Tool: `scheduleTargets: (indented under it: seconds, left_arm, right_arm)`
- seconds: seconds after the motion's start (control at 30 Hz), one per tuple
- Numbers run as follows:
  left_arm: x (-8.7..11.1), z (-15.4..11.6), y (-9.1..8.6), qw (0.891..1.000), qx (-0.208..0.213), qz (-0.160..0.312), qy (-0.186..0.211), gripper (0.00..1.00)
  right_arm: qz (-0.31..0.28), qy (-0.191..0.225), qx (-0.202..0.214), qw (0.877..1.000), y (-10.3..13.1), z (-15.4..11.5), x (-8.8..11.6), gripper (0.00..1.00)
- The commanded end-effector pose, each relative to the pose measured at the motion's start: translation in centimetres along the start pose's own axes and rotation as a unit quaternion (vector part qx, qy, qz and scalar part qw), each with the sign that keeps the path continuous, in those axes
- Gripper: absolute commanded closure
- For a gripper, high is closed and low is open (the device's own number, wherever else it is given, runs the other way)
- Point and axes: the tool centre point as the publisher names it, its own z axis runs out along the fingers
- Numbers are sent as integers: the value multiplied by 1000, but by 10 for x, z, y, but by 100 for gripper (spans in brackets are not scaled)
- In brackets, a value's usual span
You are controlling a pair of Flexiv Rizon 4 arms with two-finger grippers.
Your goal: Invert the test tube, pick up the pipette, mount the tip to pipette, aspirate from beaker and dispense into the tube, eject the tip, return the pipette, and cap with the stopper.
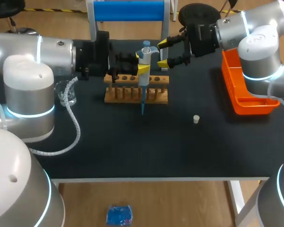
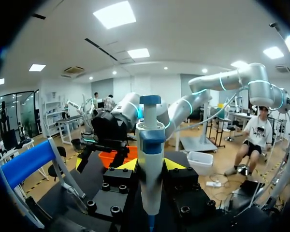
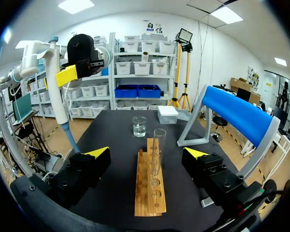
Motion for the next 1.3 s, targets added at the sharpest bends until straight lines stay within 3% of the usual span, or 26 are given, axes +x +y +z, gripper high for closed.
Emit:
scheduleTargets:
  seconds: [0.03,0.2,0.53,0.6,0.93,1.13,1.3]
  left_arm:
    - [-1,-1,-1,1000,-2,-1,3,100]
    - [-1,-1,-1,1000,-2,-1,3,100]
    - [-1,-1,-1,1000,-2,-1,3,100]
    - [-1,-1,-1,1000,-2,-1,3,100]
    - [-1,-1,-1,1000,-2,-1,3,100]
    - [-1,-1,-1,1000,-2,-1,3,100]
    - [-1,-1,-1,1000,-2,-1,3,100]
  right_arm:
    - [0,0,0,1000,0,0,0,0]
    - [-18,-1,2,1000,9,-15,11,0]
    - [-51,28,-36,998,11,-57,70,0]
    - [-61,37,-43,997,11,-57,80,0]
    - [-64,120,-167,977,12,-43,130,0]
    - [-47,148,-205,966,17,-32,144,0]
    - [-21,158,-208,965,27,-17,147,0]
